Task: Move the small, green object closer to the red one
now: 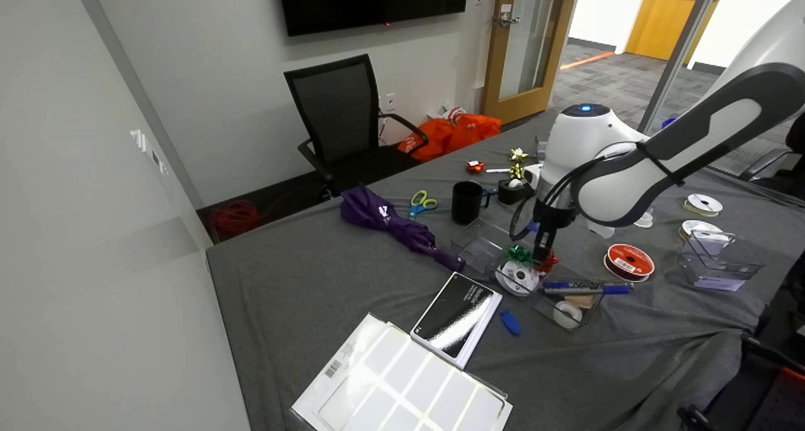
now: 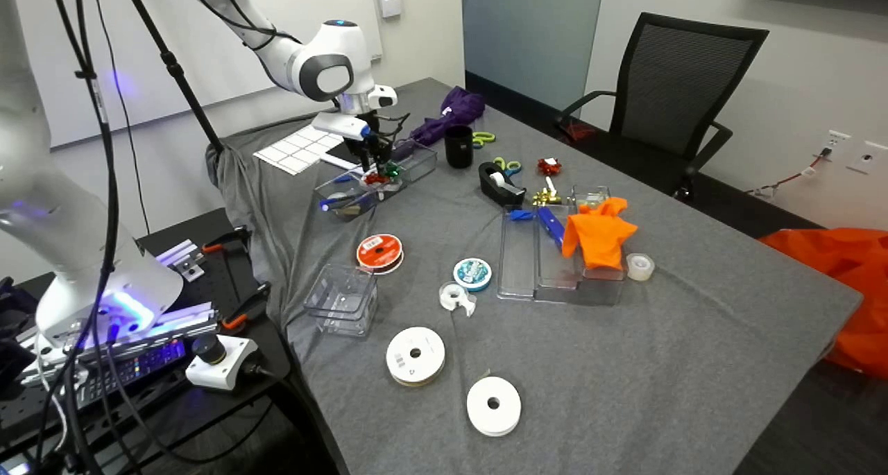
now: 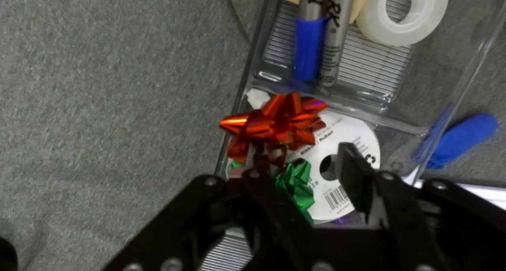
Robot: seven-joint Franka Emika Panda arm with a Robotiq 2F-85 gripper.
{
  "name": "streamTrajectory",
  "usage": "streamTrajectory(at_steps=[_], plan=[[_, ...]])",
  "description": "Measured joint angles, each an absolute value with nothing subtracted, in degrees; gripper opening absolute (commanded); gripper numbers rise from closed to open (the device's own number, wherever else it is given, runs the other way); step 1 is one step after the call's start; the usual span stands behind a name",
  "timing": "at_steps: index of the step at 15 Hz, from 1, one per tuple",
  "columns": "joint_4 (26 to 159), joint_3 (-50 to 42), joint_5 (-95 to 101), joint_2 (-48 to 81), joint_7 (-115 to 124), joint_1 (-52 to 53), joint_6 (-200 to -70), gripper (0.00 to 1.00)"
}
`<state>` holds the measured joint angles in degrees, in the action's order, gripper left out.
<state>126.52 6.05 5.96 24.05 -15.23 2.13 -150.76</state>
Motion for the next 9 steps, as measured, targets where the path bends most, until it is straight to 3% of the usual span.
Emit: streamTrajectory(at_steps=[2,3,9], plan=[[126.44,5.84,6.09,23.74,-16.04,1.92,-149.82,0.96],[126.49,5.60,6.48,23.40,-16.08,1.92,-149.80,0.99],[129.63,3.92,10.72,18.38,-15.87,1.95,-153.57,1.00]])
